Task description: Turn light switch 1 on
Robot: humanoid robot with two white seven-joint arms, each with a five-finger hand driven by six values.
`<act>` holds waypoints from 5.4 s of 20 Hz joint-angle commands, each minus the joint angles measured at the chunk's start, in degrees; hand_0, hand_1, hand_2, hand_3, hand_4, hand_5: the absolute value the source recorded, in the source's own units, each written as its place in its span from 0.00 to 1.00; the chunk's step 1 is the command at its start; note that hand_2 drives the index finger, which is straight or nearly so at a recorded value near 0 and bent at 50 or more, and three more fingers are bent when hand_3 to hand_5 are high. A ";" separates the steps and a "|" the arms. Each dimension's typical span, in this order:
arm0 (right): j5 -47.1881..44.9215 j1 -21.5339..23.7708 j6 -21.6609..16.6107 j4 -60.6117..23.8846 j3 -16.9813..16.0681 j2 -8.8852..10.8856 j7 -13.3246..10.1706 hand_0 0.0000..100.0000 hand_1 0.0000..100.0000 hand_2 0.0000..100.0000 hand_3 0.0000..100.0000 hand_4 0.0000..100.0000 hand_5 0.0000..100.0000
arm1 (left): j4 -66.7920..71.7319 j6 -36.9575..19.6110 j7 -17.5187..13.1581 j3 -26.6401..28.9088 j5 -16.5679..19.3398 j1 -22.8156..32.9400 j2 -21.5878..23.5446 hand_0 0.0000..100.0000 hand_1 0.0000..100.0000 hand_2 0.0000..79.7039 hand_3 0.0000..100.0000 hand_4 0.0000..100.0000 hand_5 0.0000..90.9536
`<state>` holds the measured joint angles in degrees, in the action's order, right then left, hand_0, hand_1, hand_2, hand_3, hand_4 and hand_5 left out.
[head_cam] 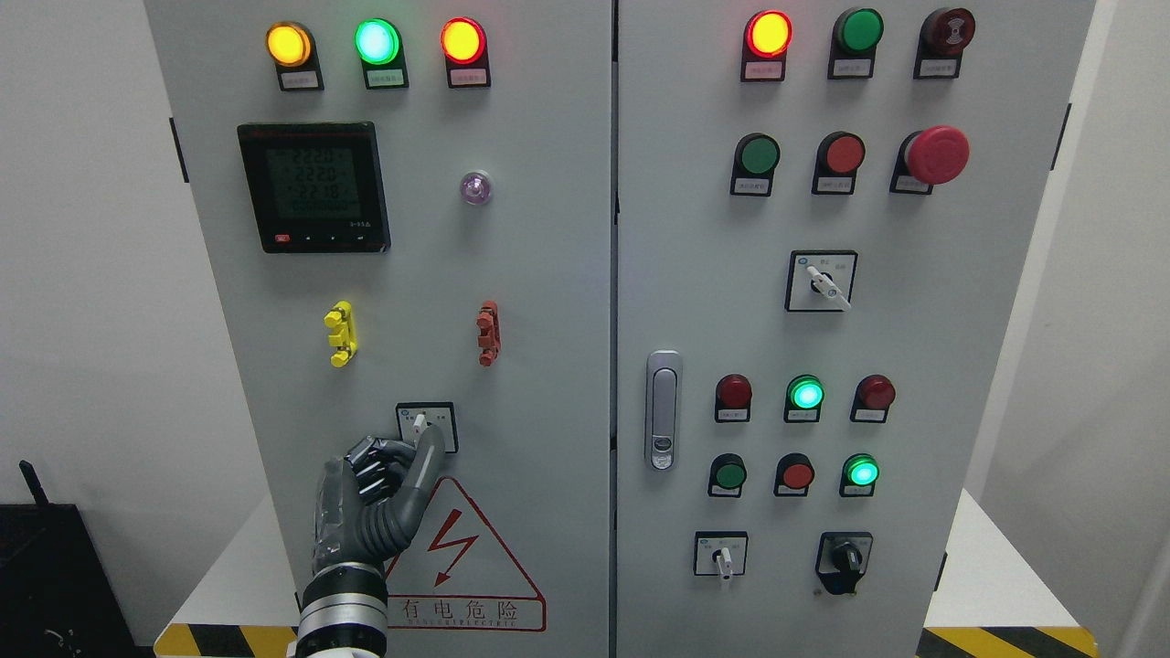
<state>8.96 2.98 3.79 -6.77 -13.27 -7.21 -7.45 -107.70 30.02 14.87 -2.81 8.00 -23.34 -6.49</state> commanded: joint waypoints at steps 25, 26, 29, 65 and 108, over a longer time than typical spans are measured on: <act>0.00 0.01 -0.01 0.00 0.00 0.00 -0.02 0.31 0.00 0.00 0.00 0.00 0.00 | 0.65 -0.23 -0.11 -0.18 -0.18 -0.22 -0.10 0.50 0.51 0.72 0.94 0.92 0.97; 0.00 0.01 -0.01 0.00 0.00 0.00 -0.02 0.31 0.00 0.00 0.00 0.00 0.00 | 0.74 -0.32 -0.11 -0.18 -0.18 -0.22 -0.10 0.51 0.50 0.72 0.94 0.92 0.97; 0.00 0.01 -0.01 0.00 0.00 0.00 -0.02 0.31 0.00 0.00 0.00 0.00 0.00 | 0.65 -0.23 -0.11 -0.18 -0.18 -0.22 -0.10 0.53 0.48 0.72 0.93 0.92 0.97; 0.00 0.01 -0.01 0.00 0.00 0.00 -0.02 0.31 0.00 0.00 0.00 0.00 0.00 | -3.30 -0.93 -0.11 -0.35 -0.44 4.08 -0.10 0.07 0.43 0.74 0.94 0.92 0.97; 0.00 -0.07 -0.01 0.00 0.00 0.00 -0.02 0.31 0.00 0.00 0.00 0.00 0.00 | 106.12 -27.91 -22.71 3.34 -0.27 25.62 6.67 0.00 0.00 0.00 0.00 0.00 0.00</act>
<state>8.96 2.96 3.80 -6.80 -13.27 -7.21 -7.45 -20.29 -0.64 -10.42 4.50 7.65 4.07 0.40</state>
